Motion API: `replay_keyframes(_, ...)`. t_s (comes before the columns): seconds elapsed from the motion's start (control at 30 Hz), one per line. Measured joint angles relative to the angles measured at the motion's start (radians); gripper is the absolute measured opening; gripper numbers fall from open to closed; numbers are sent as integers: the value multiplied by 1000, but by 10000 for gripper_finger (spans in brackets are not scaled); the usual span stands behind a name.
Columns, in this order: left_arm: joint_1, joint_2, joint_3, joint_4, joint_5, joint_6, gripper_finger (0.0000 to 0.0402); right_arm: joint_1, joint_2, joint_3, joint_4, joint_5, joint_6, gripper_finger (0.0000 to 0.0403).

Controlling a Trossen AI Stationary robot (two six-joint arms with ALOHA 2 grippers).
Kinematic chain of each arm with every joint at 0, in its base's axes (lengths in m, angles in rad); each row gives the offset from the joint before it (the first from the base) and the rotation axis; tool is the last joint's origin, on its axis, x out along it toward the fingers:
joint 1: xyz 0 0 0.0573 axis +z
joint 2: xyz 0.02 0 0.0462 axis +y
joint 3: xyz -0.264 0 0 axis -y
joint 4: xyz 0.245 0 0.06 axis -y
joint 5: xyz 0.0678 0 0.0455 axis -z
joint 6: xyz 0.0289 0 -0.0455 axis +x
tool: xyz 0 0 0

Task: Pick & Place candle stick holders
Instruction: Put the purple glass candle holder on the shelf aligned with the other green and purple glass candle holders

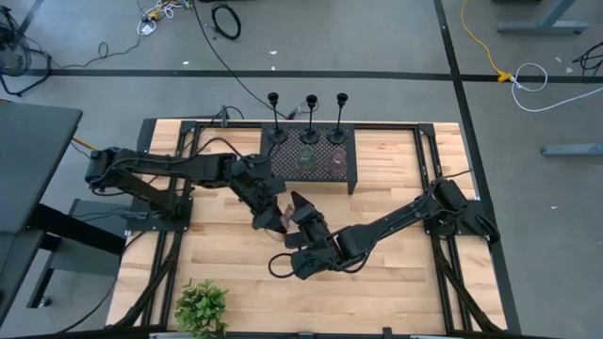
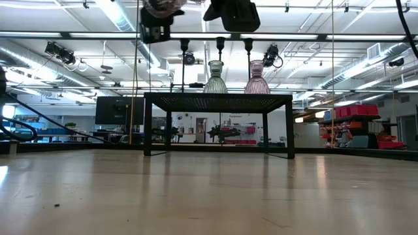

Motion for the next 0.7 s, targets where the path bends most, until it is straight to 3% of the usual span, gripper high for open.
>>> replay_keyframes(0.27, 7, -107, 0, -94, -130, 75, 221, -8, 0, 0, -109, 68, 151, 214)
replay_keyframes(0.33, 9, -137, 1, -128, -188, 98, 187, -10, 0, 0, -151, 102, 192, 210)
replay_keyframes(0.4, 10, -171, 1, -183, -264, 122, 102, -12, 0, 0, -200, 122, 251, 207)
replay_keyframes(0.47, 14, -195, 1, -199, -314, 157, 121, -12, 0, 0, -250, 138, 329, 206)
replay_keyframes(0.7, 40, -258, 1, -228, -401, 238, 121, -12, 0, 0, -455, 120, 644, 205)
